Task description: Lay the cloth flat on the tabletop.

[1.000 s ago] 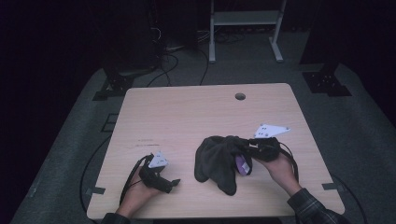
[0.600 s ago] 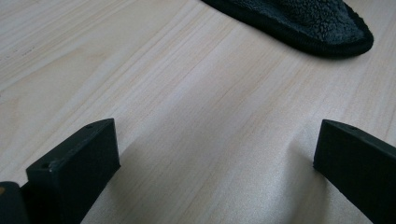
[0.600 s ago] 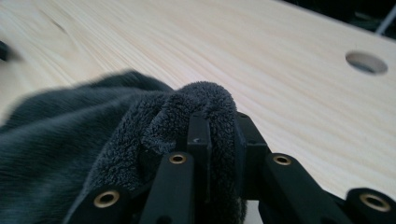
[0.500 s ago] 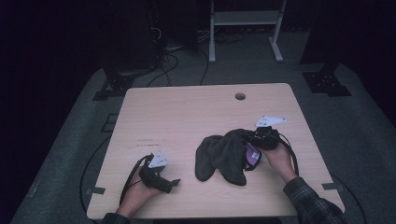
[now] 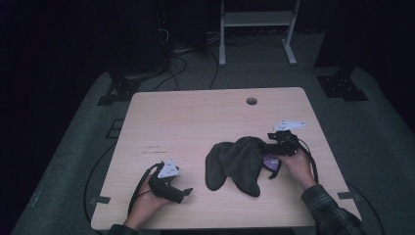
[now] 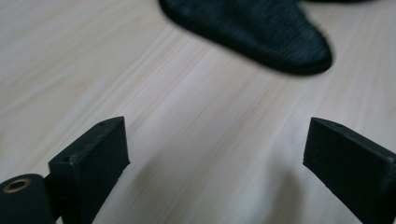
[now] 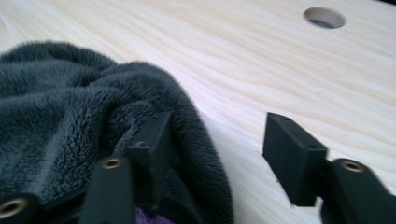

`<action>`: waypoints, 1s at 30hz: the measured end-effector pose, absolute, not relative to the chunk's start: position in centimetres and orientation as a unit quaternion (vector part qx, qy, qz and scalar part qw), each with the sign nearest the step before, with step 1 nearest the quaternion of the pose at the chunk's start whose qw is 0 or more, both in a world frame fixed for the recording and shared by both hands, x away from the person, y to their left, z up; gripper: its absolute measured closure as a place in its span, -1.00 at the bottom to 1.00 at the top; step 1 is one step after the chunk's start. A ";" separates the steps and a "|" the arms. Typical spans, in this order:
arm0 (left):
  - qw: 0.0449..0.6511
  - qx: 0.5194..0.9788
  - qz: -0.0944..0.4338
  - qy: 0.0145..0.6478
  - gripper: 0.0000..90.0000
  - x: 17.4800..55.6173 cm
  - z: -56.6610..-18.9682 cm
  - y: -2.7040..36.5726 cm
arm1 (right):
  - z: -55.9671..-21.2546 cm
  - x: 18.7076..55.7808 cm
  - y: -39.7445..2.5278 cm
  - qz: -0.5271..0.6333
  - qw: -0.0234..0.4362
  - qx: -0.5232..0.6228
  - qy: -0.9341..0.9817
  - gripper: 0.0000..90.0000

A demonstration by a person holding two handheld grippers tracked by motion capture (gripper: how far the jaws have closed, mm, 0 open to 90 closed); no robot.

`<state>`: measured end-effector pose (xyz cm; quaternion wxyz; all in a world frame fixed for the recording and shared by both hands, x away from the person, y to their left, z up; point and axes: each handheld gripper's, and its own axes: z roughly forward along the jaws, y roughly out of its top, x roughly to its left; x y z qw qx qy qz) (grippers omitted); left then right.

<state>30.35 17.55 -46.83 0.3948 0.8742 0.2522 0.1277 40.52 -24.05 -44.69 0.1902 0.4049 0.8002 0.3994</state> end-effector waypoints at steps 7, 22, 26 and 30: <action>0.437 0.869 0.103 0.208 -0.50 29.6 -45.1 14.2 | -43.4 39.5 -25.7 0.418 0.192 0.412 0.786 -0.24; 0.470 0.870 0.078 0.127 -0.07 29.5 -42.7 5.7 | -43.8 38.5 -26.2 0.404 0.181 0.408 0.798 -0.32; 0.471 0.873 0.070 0.109 -0.05 29.4 -42.8 3.5 | -44.0 38.6 -26.4 0.402 0.180 0.408 0.799 -0.32; 0.465 0.878 0.059 0.096 -0.03 29.7 -43.6 1.4 | -44.0 38.7 -26.4 0.403 0.180 0.410 0.798 -0.32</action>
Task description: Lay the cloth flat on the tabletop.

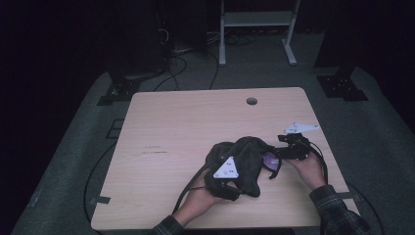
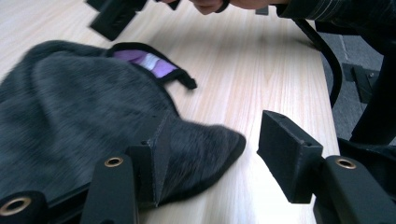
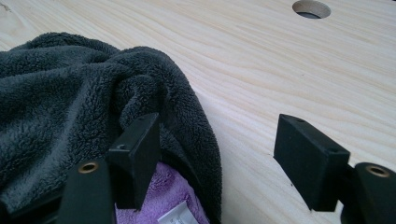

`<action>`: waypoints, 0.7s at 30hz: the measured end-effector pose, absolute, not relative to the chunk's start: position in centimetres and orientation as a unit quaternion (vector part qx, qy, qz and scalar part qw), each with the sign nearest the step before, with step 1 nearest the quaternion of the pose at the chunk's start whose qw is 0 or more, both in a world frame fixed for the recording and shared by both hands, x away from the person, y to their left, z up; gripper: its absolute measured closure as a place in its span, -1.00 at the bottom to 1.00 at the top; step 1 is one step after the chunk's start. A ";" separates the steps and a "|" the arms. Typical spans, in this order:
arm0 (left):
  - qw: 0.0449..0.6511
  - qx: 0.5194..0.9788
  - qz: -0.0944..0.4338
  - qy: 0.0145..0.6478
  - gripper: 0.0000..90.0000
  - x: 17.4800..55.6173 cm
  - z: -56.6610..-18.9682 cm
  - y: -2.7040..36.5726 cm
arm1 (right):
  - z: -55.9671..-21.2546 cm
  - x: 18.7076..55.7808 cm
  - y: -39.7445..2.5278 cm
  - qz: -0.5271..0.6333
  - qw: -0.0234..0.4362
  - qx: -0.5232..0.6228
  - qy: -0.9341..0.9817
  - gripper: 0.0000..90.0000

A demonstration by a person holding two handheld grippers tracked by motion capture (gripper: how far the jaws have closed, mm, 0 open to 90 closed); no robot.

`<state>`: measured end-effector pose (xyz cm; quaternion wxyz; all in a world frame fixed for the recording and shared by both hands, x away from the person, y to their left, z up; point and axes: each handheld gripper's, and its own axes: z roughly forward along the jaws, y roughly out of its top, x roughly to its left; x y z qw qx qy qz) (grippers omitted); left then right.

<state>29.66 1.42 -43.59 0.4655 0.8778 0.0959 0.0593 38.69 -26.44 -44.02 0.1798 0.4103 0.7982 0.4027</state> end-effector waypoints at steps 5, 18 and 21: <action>0.447 0.889 0.046 0.090 -0.02 29.9 -45.1 -0.5 | -44.2 38.8 -26.5 0.401 0.178 0.411 0.799 -0.32; 0.388 0.916 0.051 0.091 0.09 30.0 -47.6 -1.6 | -44.3 38.9 -26.6 0.402 0.176 0.412 0.799 -0.33; 0.386 0.916 0.056 0.097 0.41 30.3 -47.5 -1.5 | -44.2 38.8 -26.8 0.404 0.176 0.416 0.796 -0.34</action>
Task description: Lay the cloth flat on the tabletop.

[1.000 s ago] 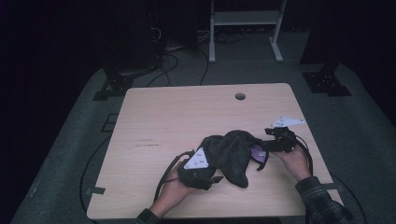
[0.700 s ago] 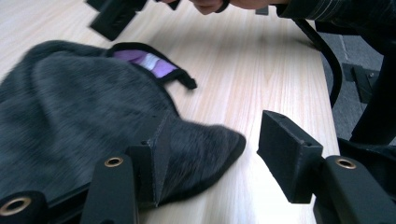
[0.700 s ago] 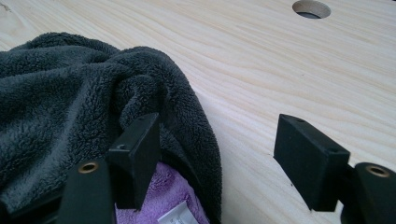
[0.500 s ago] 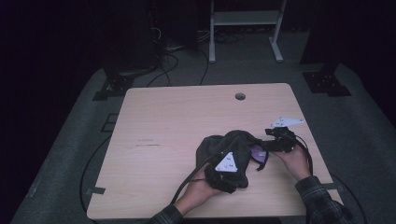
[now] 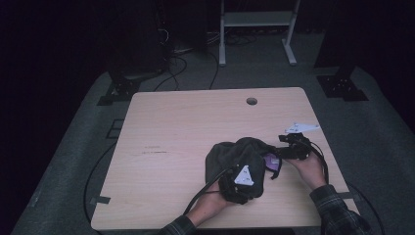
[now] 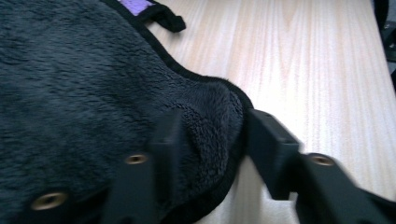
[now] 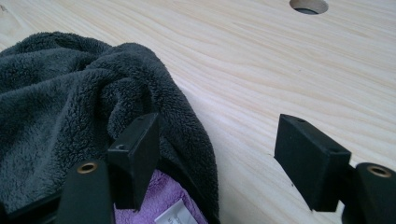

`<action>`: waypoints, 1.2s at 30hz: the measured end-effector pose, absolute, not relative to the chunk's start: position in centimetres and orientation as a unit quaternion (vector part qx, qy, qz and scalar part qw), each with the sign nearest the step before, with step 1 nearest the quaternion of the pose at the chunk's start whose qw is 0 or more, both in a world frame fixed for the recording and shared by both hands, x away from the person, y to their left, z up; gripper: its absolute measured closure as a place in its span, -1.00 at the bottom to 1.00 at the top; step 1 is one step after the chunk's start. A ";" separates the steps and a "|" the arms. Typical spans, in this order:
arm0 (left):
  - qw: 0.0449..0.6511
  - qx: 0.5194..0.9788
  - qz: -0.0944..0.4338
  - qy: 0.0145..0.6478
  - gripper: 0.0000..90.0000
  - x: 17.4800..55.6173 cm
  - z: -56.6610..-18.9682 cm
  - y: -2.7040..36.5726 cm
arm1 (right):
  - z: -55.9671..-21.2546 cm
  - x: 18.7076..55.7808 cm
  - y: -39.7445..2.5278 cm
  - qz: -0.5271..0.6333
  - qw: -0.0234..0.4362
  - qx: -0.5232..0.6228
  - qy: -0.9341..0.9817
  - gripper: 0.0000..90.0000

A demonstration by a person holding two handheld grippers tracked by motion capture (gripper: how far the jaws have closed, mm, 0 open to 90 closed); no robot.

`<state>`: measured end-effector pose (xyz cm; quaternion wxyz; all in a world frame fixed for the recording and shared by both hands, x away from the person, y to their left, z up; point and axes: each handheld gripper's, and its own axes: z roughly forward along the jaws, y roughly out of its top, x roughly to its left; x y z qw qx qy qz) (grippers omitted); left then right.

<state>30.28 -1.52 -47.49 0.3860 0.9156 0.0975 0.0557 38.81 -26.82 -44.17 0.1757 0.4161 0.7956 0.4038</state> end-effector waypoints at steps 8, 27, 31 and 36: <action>0.407 0.906 0.052 0.107 0.82 30.7 -46.0 -0.5 | -43.7 37.8 -27.5 0.407 0.179 0.418 0.792 -0.35; 0.469 0.859 0.093 0.182 0.84 33.6 -41.2 6.0 | -46.3 34.1 -29.2 0.360 0.164 0.428 0.812 -0.36; 0.481 0.849 0.103 0.194 0.84 34.1 -40.5 7.1 | -46.4 34.4 -29.2 0.370 0.155 0.437 0.805 -0.39; 0.487 0.841 0.113 0.207 0.84 34.7 -40.1 8.6 | -47.0 34.4 -28.0 0.352 0.146 0.421 0.823 -0.41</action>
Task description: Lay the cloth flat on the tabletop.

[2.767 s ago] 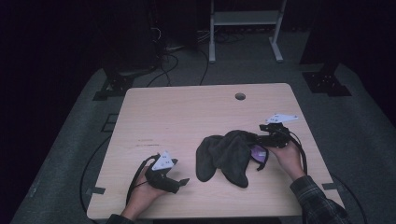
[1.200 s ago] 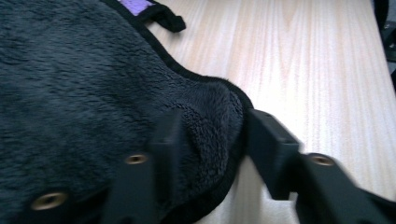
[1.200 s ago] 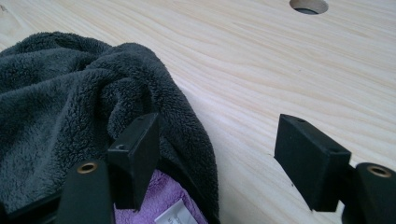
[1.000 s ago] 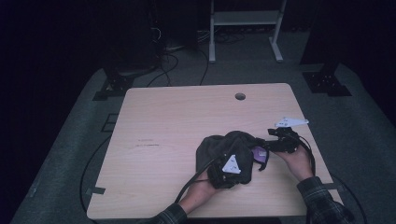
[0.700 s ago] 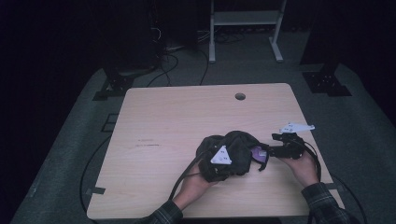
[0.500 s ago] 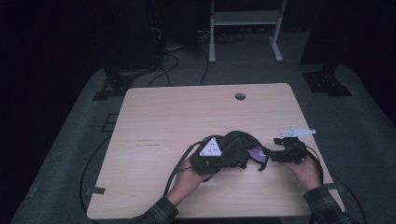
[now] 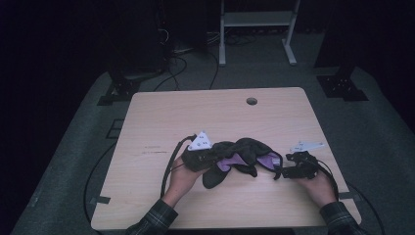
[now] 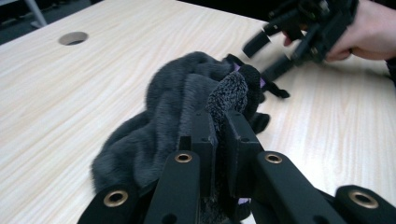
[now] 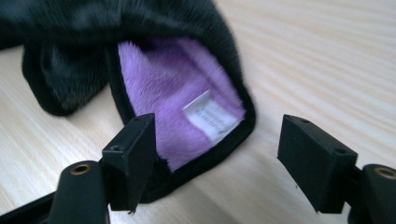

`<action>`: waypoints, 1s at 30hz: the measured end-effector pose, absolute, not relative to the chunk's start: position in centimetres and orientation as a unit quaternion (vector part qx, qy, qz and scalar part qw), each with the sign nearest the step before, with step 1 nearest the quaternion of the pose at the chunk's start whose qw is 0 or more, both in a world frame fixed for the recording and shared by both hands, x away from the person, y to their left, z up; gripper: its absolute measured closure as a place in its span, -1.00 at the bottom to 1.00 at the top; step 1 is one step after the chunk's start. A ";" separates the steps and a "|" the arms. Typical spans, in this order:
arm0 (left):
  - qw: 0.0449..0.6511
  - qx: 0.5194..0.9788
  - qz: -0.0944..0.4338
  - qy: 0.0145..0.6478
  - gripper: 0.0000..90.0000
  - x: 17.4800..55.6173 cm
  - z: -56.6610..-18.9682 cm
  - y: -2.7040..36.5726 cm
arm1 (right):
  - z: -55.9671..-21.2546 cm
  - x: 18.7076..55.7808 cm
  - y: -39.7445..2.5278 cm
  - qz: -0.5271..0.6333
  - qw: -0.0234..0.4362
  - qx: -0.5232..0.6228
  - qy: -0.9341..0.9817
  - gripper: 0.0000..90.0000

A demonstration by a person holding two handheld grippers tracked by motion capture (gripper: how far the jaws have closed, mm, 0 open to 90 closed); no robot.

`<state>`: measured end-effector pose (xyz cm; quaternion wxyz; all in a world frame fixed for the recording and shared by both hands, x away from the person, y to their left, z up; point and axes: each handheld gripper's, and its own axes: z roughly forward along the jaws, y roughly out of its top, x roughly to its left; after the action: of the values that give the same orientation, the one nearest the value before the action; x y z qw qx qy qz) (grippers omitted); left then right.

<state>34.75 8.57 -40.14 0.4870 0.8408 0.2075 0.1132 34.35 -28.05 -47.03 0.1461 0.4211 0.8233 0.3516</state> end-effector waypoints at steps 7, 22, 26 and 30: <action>0.493 0.828 0.138 0.231 0.85 35.6 -39.3 11.2 | -47.6 34.4 -27.2 0.331 0.149 0.405 0.839 -0.39; 0.509 0.789 0.176 0.295 0.86 36.7 -38.0 17.3 | -47.5 34.3 -28.0 0.335 0.158 0.408 0.834 0.03; 0.511 0.784 0.178 0.303 0.86 36.8 -37.9 18.0 | -47.4 34.3 -28.1 0.338 0.155 0.402 0.837 0.28; 0.511 0.784 0.176 0.306 0.86 36.9 -37.9 18.3 | -47.3 34.2 -28.0 0.339 0.149 0.393 0.842 0.71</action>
<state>36.91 18.29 -37.89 0.5112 0.7835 0.3060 0.1764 34.20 -28.03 -47.30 0.1490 0.3930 0.8418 0.3388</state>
